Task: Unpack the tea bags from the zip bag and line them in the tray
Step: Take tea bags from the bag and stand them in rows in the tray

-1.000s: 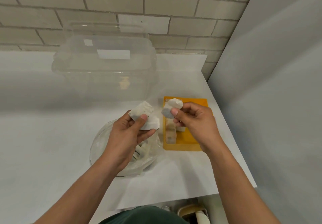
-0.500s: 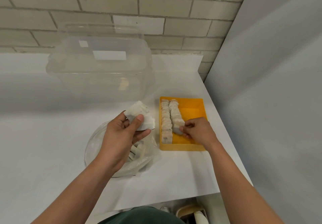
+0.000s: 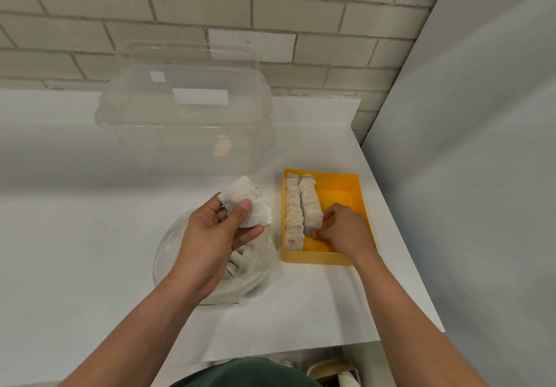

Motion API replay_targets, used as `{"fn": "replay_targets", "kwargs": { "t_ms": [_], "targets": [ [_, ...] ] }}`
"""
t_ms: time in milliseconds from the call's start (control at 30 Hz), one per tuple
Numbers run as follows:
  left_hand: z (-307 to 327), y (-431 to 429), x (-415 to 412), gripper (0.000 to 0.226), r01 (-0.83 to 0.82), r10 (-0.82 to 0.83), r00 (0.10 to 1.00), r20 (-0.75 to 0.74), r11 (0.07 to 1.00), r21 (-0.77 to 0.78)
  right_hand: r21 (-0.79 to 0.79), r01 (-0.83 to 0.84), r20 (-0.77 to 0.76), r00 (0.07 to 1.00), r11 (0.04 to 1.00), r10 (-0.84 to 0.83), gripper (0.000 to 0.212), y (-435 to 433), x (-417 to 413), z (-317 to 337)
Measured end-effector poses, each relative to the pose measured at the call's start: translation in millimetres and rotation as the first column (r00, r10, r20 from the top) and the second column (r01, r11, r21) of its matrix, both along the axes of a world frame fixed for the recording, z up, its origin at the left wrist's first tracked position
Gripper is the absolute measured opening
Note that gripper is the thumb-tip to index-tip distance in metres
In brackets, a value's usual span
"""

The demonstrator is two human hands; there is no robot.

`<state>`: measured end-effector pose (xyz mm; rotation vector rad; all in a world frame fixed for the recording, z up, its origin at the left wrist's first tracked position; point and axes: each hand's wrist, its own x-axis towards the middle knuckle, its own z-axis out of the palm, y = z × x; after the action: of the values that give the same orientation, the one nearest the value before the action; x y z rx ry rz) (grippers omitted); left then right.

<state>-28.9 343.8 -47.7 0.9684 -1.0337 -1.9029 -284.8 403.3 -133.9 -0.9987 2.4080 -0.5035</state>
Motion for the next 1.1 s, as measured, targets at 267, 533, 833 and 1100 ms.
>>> {"fn": "replay_targets", "kwargs": {
  "t_ms": [267,533,833,1100],
  "targets": [
    [1,2,-1,0.023,0.023,-0.023,1.0,-0.013,1.0,0.005,-0.477,0.109,0.206,0.978,0.872,-0.009,0.034,9,40,64],
    [6,7,-7,0.025,0.094,-0.095,0.995,-0.041,0.995,-0.027,-0.59,0.069,0.481,0.83,0.804,0.282,0.024,-1,97,98],
    [-1,7,-4,0.027,0.131,-0.131,0.991,-0.002,0.991,0.02,-0.683,0.163,0.439,0.871,0.712,0.222,0.005,-2,98,92],
    [-5,5,-3,0.029,0.116,-0.115,0.992,0.045,0.993,-0.004,-0.664,0.214,0.298,0.954,0.716,-0.009,0.007,15,29,80]
  ]
}}
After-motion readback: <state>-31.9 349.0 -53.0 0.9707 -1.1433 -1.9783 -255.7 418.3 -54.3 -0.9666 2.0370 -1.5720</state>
